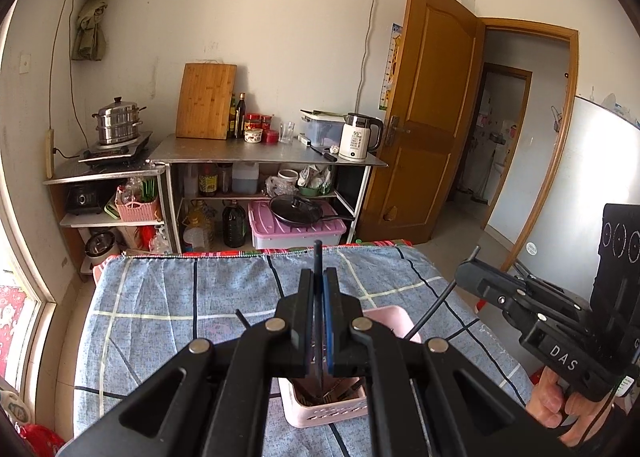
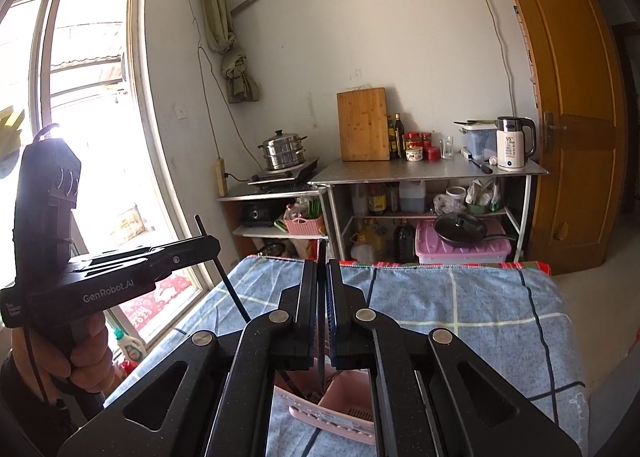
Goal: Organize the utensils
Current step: 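Open both grippers to release the chopsticks into the basket, then move both open grippers back to the remaining chopsticks on the cloth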
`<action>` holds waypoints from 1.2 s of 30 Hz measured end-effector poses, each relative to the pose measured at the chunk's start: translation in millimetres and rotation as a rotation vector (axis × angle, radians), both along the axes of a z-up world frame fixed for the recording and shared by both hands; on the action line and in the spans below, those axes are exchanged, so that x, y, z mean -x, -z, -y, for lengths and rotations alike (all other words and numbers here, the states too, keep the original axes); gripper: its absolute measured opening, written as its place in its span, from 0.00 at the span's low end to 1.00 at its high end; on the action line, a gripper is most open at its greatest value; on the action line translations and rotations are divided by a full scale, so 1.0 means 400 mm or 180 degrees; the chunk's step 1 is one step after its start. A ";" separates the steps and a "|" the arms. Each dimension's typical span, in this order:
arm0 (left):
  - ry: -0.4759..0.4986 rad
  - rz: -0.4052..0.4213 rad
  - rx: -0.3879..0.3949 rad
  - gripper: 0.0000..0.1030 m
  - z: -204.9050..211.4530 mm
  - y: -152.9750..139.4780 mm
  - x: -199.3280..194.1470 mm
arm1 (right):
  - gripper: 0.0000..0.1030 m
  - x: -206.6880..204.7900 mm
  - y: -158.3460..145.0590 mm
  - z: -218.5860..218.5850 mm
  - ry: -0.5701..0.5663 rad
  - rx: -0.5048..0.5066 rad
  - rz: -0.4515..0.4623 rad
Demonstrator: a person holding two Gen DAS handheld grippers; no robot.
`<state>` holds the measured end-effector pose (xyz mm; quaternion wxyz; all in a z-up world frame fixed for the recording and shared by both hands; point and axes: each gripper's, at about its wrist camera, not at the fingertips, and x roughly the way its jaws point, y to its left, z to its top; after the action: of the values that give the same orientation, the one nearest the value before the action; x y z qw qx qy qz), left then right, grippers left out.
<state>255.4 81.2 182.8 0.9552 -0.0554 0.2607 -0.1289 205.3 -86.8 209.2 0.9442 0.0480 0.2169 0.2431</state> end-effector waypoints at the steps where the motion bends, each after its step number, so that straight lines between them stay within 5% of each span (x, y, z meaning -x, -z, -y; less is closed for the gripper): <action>1: 0.0001 -0.0041 0.0008 0.05 -0.001 0.013 -0.004 | 0.04 -0.003 0.012 0.000 0.0003 0.0012 -0.0034; 14: -0.0065 -0.0412 0.0010 0.07 -0.023 0.131 -0.027 | 0.05 -0.025 0.108 0.000 -0.0008 0.0221 -0.0376; 19: -0.0119 -0.0266 0.0071 0.32 -0.040 0.115 0.009 | 0.18 -0.007 0.098 0.013 0.0004 0.0269 -0.0334; 36: -0.0094 0.0030 0.0211 0.36 -0.027 0.110 0.231 | 0.28 0.189 0.061 0.103 0.0033 0.0269 0.0018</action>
<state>162.9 92.1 138.9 0.9558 -0.0902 0.2509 -0.1236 129.9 -128.2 184.9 0.9473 0.0085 0.2240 0.2289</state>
